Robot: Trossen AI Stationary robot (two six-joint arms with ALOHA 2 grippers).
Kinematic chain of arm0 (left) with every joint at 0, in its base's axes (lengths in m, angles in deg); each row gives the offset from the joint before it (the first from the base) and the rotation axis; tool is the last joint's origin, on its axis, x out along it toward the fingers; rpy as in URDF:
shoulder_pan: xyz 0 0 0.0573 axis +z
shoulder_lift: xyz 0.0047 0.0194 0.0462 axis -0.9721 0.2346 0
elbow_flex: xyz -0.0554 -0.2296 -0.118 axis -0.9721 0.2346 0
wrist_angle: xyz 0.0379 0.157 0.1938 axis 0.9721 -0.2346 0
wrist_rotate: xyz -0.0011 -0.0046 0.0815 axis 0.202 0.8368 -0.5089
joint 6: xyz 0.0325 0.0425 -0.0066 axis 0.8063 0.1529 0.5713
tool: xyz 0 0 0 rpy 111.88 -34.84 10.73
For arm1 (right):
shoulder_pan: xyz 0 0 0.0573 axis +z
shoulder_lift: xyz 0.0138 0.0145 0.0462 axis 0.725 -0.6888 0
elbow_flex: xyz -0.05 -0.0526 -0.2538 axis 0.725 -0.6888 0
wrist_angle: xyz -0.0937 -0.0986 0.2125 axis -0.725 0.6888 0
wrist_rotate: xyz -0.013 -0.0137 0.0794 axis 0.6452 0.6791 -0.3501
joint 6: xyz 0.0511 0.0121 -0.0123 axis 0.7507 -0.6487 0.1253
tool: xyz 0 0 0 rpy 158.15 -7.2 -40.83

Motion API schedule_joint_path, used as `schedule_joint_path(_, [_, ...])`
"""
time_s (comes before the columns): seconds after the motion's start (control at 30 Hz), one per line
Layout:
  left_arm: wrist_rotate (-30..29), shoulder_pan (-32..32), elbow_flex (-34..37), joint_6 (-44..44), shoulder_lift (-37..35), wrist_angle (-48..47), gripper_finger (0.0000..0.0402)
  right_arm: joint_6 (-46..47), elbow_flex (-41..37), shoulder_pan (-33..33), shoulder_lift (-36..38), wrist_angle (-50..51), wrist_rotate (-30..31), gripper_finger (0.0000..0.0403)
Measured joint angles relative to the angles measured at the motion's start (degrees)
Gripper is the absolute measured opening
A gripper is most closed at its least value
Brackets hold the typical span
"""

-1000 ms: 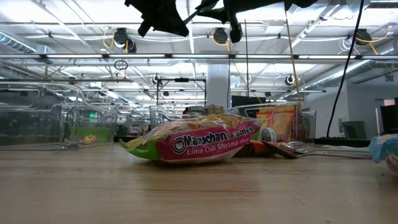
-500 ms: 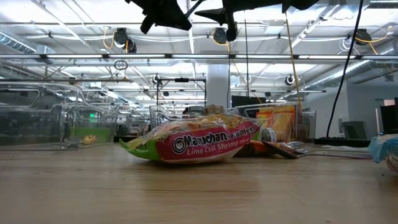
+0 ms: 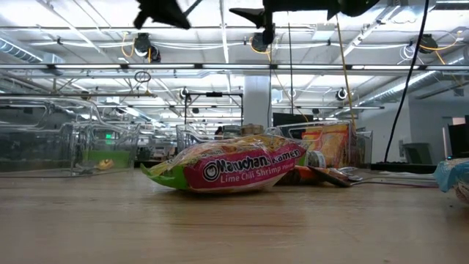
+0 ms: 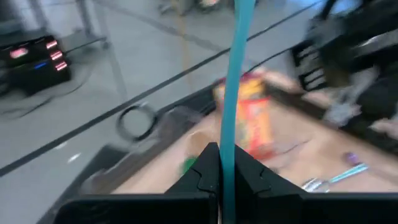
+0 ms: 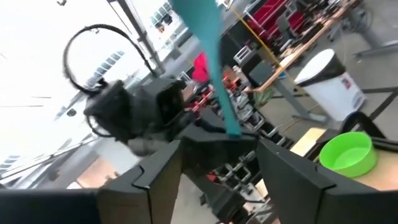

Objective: Pick & Place Food Item
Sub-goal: Put the blue spoon into the left transparent bin

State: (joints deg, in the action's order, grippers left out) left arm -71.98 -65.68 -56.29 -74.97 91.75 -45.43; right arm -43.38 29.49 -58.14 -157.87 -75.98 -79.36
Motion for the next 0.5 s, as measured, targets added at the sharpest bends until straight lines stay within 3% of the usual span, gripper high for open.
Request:
schedule_joint_path(0.27, [-1.9, 5.0, 0.1, -11.2, -8.3, -18.5, 0.0011, 1.5, 0.0, -2.8, 0.0, 0.0, -9.0, 0.0214])
schedule_joint_path(0.5, [2.0, 5.9, 0.1, -26.7, -11.3, -32.0, 0.0011, 1.9, 0.0, -4.4, 0.0, 0.0, -10.6, 0.0208])
